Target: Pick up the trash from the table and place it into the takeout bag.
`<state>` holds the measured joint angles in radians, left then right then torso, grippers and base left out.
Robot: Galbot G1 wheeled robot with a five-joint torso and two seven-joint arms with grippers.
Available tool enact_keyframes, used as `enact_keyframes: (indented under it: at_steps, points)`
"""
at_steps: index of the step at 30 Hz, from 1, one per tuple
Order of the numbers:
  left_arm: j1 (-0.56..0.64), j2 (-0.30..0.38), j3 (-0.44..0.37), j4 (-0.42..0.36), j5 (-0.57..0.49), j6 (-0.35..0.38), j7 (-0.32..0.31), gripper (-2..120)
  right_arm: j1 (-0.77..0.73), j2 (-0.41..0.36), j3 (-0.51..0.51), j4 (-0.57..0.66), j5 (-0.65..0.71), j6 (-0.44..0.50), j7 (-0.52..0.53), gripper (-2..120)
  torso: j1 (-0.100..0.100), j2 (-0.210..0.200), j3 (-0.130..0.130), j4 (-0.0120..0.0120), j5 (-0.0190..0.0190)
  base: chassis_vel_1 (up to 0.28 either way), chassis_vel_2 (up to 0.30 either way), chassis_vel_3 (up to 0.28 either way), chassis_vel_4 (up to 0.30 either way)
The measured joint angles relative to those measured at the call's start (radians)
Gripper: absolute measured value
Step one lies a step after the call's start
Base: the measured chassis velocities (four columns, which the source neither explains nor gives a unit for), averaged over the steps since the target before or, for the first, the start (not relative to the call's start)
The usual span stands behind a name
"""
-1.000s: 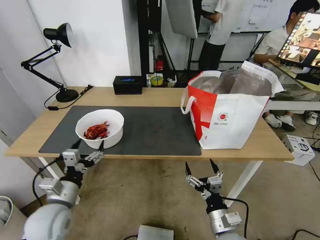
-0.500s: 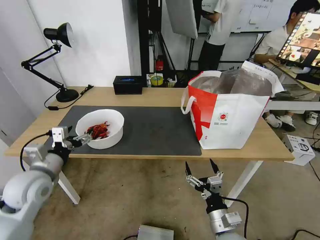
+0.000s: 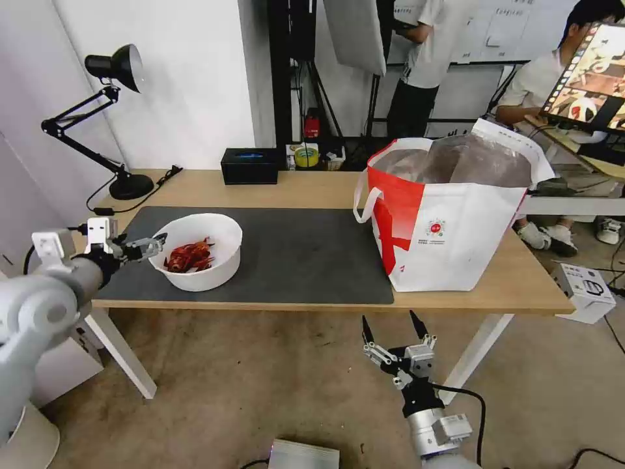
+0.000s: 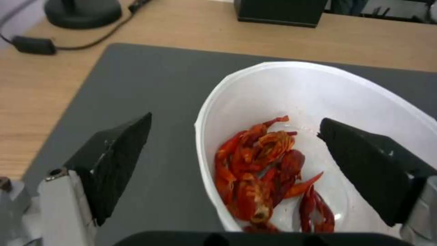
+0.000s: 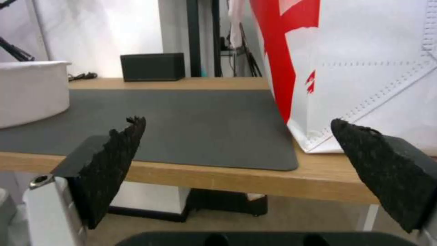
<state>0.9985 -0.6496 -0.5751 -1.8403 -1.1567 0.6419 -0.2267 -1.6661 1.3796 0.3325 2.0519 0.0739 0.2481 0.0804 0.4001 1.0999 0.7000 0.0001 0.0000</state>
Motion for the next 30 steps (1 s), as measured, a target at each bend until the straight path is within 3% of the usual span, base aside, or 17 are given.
enact_keyframes:
  at_steps: [7, 13, 30]
  points:
    - [-0.132, 0.016, 0.117, 0.113, -0.052, 0.016, 0.017, 100, 0.000, 0.000, 0.000, 0.000, 0.000, 0.000, 0.000, 100, 0.000, 0.000, 0.000, -0.0001, -0.0001, 0.000, 0.000, 0.000, 0.000]
    - [-0.212, -0.009, 0.203, 0.191, -0.044, 0.016, 0.017, 100, 0.000, 0.000, 0.000, 0.000, 0.000, 0.000, 0.000, 100, 0.000, 0.000, 0.000, -0.0003, 0.0000, 0.000, 0.000, 0.000, 0.000]
    - [-0.219, -0.063, 0.225, 0.261, 0.031, 0.001, 0.067, 100, 0.000, 0.000, 0.000, 0.000, 0.000, 0.000, 0.000, 100, 0.000, 0.000, 0.000, 0.0000, 0.0002, 0.000, 0.000, 0.000, 0.000]
